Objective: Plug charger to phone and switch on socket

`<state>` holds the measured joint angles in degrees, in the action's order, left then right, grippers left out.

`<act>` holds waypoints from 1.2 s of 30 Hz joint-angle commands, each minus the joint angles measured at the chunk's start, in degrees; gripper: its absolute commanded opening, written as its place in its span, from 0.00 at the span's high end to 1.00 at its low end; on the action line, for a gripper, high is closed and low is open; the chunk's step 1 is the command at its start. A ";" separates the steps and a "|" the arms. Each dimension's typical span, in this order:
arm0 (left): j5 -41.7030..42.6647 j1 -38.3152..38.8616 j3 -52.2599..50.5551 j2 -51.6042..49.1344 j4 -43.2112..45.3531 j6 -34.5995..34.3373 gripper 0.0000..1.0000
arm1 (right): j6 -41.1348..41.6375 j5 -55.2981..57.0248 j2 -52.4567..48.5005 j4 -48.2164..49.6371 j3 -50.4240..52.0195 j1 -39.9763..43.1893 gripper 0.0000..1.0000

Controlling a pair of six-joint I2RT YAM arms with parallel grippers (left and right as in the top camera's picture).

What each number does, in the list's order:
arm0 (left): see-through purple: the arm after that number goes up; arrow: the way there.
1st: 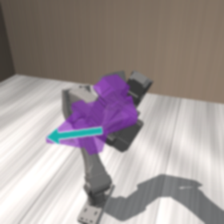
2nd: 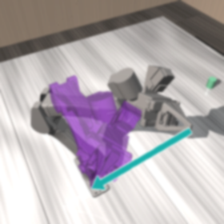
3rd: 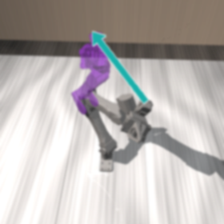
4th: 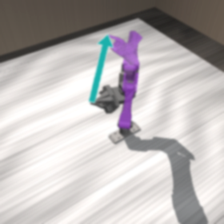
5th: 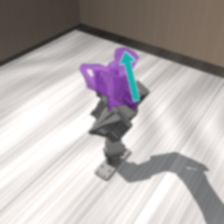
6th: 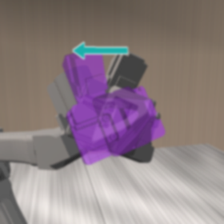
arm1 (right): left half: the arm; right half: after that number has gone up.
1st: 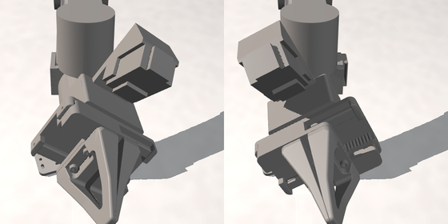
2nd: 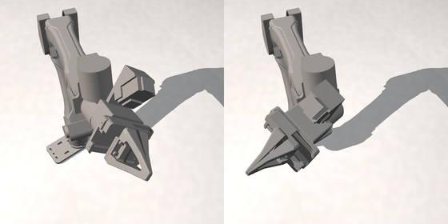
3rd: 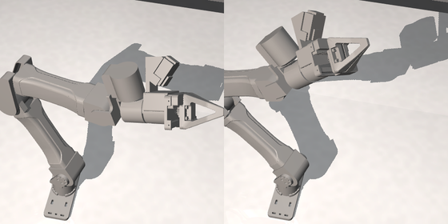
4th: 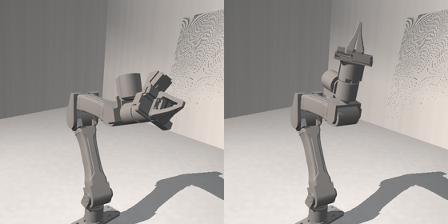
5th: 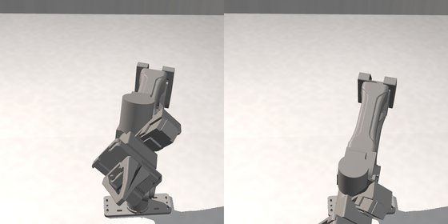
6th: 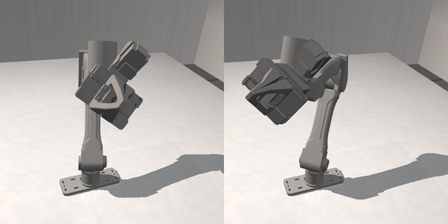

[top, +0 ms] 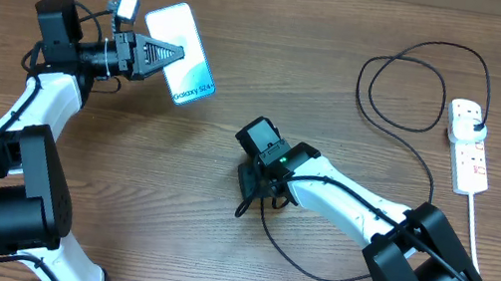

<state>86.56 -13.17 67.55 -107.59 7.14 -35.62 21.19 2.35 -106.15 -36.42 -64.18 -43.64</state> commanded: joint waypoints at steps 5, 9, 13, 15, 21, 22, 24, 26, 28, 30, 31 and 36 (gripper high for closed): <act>0.07 0.07 1.03 0.02 -1.16 2.23 0.96 | 0.07 2.08 -1.57 3.32 -0.61 1.07 0.44; 0.09 0.07 1.03 0.02 -2.99 2.23 0.96 | 0.02 1.01 -4.87 2.10 -2.19 2.08 0.48; 0.04 0.07 1.03 0.02 -3.98 2.21 0.96 | 0.04 0.98 -6.84 -1.05 -4.61 2.14 0.69; 0.07 0.04 1.03 0.02 -4.22 2.21 0.96 | 0.04 1.01 -7.04 -2.36 -5.03 2.14 0.77; 0.09 0.07 1.03 0.02 -4.48 2.19 0.96 | 0.04 -1.20 -7.04 -9.05 -5.22 2.14 0.94; 0.07 0.07 1.03 0.02 -4.72 2.19 0.96 | 0.02 -1.22 -7.04 -9.49 -5.22 2.14 0.96; 0.04 0.07 1.03 0.02 -5.99 2.21 0.96 | -0.26 -1.55 -7.02 -9.68 -5.25 2.14 0.96; 0.07 0.07 1.03 0.02 -7.52 2.21 0.96 | -2.23 -3.45 -7.02 -9.51 -5.55 2.16 0.96; 0.04 0.07 1.03 0.02 -8.74 2.23 0.95 | -3.28 -4.24 -6.82 -9.88 -6.62 2.14 0.96; 0.02 0.04 1.03 0.02 -9.07 2.25 0.96 | -3.80 -4.74 -5.92 -10.27 -8.07 2.14 0.96; 0.00 0.04 1.03 0.02 -9.05 2.25 0.96 | -4.55 -5.07 -4.85 -10.43 -8.96 2.14 0.96; 0.42 0.00 1.03 0.02 -9.05 2.25 0.96 | -5.14 -7.52 4.13 -11.37 -10.54 2.14 0.96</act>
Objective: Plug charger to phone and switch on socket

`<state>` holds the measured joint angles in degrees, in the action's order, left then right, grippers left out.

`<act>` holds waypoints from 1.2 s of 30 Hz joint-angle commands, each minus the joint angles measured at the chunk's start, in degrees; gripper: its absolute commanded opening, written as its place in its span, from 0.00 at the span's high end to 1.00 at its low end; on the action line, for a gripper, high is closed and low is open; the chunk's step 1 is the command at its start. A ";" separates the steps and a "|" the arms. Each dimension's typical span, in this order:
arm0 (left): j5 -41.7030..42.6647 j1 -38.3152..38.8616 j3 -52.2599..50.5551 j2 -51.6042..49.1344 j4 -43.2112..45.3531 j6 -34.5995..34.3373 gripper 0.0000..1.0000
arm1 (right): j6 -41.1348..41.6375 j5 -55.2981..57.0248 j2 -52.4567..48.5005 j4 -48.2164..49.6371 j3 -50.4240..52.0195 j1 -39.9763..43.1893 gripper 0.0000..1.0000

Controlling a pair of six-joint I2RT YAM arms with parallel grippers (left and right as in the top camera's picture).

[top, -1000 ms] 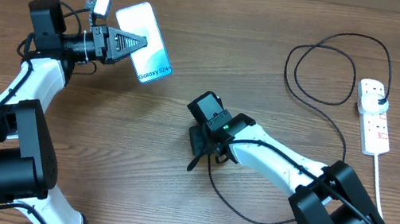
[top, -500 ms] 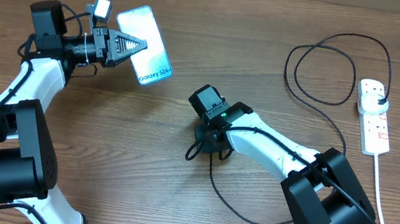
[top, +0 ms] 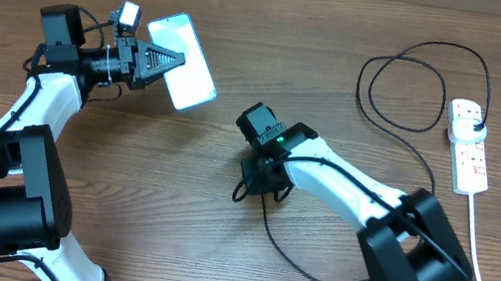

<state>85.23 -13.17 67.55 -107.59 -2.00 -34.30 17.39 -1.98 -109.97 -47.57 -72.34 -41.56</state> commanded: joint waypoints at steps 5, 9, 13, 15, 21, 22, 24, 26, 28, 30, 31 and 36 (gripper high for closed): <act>4.63 0.83 1.03 0.02 0.13 2.19 0.96 | -1.38 -7.89 18.12 -4.42 -2.36 -0.04 0.96; 4.35 3.65 1.03 0.02 0.20 2.21 0.96 | -1.40 -8.39 24.30 -7.15 -2.36 -2.43 0.96; 4.22 7.93 1.03 0.02 1.90 2.16 0.96 | -0.83 -7.37 26.01 -8.09 -2.29 -7.85 0.96; 4.22 10.14 1.03 0.02 2.64 2.16 0.96 | 1.01 -4.74 25.94 -8.09 -2.29 -9.73 0.96; 4.72 12.61 1.03 0.02 2.71 2.16 0.96 | 1.03 -3.74 25.97 -7.52 -2.29 -9.70 0.96; 4.87 12.61 1.03 0.02 2.69 2.16 0.96 | 1.03 -3.32 25.97 -7.13 -2.29 -9.70 0.96; 5.05 12.61 1.03 0.02 2.69 2.16 0.96 | 1.05 -2.97 25.97 -6.82 -2.29 -9.68 0.96; 5.33 12.44 1.03 0.02 2.67 1.97 0.96 | 2.05 -2.97 25.92 -6.99 -2.29 -9.68 0.96; 5.33 12.41 1.03 0.02 2.69 0.81 0.96 | 4.68 -3.02 25.83 -7.34 -2.29 -9.68 0.96; 5.33 12.41 1.03 0.02 2.69 0.55 0.96 | 5.88 -2.99 25.75 -7.67 -2.29 -9.68 0.96; 5.33 12.39 1.03 0.02 2.69 0.39 0.96 | 6.47 -2.97 25.73 -7.80 -2.29 -9.60 0.96; 5.33 12.44 1.03 0.02 2.69 -1.05 0.96 | 6.84 -3.23 25.68 -8.11 -2.29 -7.96 0.96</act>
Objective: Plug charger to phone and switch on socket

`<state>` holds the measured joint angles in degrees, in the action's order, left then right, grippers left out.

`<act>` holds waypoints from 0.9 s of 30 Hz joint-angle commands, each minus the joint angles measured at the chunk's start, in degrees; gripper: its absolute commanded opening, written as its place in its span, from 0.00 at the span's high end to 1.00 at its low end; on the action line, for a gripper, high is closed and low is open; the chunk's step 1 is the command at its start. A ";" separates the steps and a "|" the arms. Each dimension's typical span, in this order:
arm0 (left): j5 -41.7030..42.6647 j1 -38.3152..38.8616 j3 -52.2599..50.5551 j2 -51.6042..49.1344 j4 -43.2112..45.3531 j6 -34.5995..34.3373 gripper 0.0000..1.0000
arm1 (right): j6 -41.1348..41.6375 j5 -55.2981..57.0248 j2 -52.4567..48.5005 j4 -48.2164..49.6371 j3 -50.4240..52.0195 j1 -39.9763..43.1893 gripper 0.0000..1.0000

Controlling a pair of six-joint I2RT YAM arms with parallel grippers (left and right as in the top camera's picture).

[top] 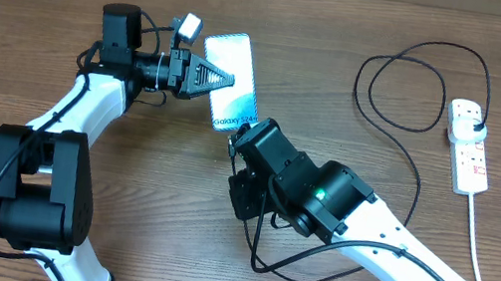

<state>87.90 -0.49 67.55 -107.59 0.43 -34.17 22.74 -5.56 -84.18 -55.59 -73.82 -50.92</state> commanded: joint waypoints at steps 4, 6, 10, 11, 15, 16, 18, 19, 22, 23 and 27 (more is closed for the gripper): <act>2.67 -0.24 1.03 0.02 0.26 -3.56 0.96 | 1.46 0.20 -0.15 -0.48 -0.81 2.84 0.96; 2.67 -0.24 1.03 0.02 0.24 -3.61 0.96 | 1.25 -0.74 -0.15 -0.09 -0.81 3.23 0.96; 2.67 -0.11 1.03 0.02 0.24 -5.29 0.96 | 1.01 -1.86 -0.17 0.39 -0.81 3.32 0.96; 2.67 -0.11 1.03 0.02 0.24 -5.31 0.96 | 0.81 -1.88 -0.24 0.39 -0.81 3.32 0.96; 2.67 0.17 1.03 0.02 0.26 -5.84 0.96 | -0.26 -2.05 -1.05 0.37 -0.81 3.32 0.96; 2.67 0.22 1.03 0.02 0.24 -6.19 0.96 | -0.26 -2.05 -1.25 0.39 -0.81 3.32 0.96; 2.67 0.22 1.03 0.02 0.24 -6.16 0.96 | -0.26 -2.03 -1.44 0.39 -0.81 3.32 0.96; 2.67 0.22 1.03 0.02 0.24 -6.16 0.96 | -0.26 -2.05 -1.44 0.42 -0.81 3.32 0.96; 2.64 0.20 1.03 0.02 0.24 -6.16 0.96 | -0.26 -2.08 -1.46 0.72 -0.81 3.32 0.96; 2.64 0.24 1.03 0.02 0.24 -6.16 0.96 | -0.28 -2.05 -1.46 0.90 -0.81 3.32 0.96; 2.64 1.01 1.03 0.02 0.26 -6.16 0.96 | -0.26 -2.05 -1.46 1.53 -0.81 3.32 0.96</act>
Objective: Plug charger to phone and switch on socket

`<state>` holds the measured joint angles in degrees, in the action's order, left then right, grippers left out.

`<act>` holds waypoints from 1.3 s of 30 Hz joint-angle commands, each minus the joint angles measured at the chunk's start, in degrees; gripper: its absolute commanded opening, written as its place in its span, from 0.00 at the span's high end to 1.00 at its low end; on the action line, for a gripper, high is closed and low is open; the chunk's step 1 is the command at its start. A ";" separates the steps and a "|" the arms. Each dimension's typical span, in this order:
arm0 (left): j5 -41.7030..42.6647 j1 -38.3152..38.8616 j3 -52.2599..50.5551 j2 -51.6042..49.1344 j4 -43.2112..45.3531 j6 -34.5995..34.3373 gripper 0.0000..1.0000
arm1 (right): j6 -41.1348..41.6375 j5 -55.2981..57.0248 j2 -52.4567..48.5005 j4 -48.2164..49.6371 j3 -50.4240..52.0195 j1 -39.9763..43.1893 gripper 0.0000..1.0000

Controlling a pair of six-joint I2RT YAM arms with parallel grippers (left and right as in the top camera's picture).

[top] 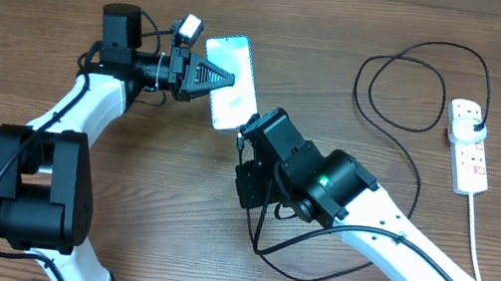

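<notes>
My left gripper point(218, 78) is shut on the phone point(235, 86), a white-screened handset held off the table at centre-left, its lower end pointing toward the right arm. My right gripper point(247, 174) hangs just below and right of that end, shut on the black charger cable point(414, 61) near its plug end. The plug tip is hidden by the wrist, so contact with the phone cannot be told. From the gripper the cable drops, loops across the table and runs to the white socket strip point(468, 147) at the far right.
A black adapter point(473, 117) sits plugged in at the strip's far end, and a white lead runs from the strip toward the front right. The cable's slack lies in loops at right and beneath the right arm. The wooden table point(35, 227) carries nothing else.
The right wrist has shifted slightly up and right, closer to the phone's lower end. The phone has tilted a little in the left gripper; its on-screen text no longer shows.
At first the left gripper held the phone at the far left while the right gripper was low on the table, shut on the cable end. The phone then stood nearer the centre and the right arm was raised with the cable. Now both meet at the phone's lower end.
</notes>
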<state>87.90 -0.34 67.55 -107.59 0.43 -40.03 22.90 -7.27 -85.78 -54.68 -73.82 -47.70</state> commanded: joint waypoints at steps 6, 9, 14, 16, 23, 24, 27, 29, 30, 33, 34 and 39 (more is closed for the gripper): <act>2.64 1.27 1.03 0.02 0.31 0.44 0.96 | -0.46 -0.35 0.15 0.57 -0.81 0.11 0.96; 2.64 1.27 1.03 0.02 0.31 2.71 0.96 | -0.85 -0.35 0.15 0.57 -0.81 0.11 0.96; 2.64 1.27 1.03 0.02 0.31 4.02 0.96 | -0.85 -0.46 0.15 0.22 -0.81 0.11 0.96; 2.62 1.25 1.03 0.02 0.31 4.68 0.96 | -0.83 -0.57 0.15 -0.37 -0.81 0.11 0.96; 2.64 1.11 1.03 0.02 0.28 4.96 0.96 | -0.83 -0.55 0.15 -0.15 -0.81 0.11 0.96; 2.64 1.11 1.03 0.02 0.28 4.96 0.96 | -0.83 -0.55 0.15 -0.04 -0.81 0.11 0.96; 2.64 1.11 1.03 0.02 0.28 4.96 0.96 | -0.83 -0.55 0.15 0.15 -0.81 0.11 0.96; 2.64 1.11 1.03 0.02 0.28 4.96 0.96 | -0.85 -0.55 0.15 0.11 -0.81 0.11 0.96; 2.62 1.11 1.03 0.02 0.28 5.01 0.96 | -0.83 -0.55 0.15 0.11 -0.81 0.11 0.96; 2.64 1.11 1.03 0.02 0.28 5.40 0.96 | -0.83 -0.52 0.15 0.20 -0.81 0.11 0.96; 2.64 1.11 1.03 0.02 0.28 5.40 0.96 | -0.83 -0.52 0.15 0.31 -0.81 0.11 0.96; 2.64 1.14 1.03 0.02 0.26 5.35 0.96 | -0.83 -0.52 0.15 0.94 -0.81 0.11 0.96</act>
<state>87.92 0.78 67.55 -107.59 0.45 -36.18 22.44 -7.31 -85.78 -54.33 -73.82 -47.70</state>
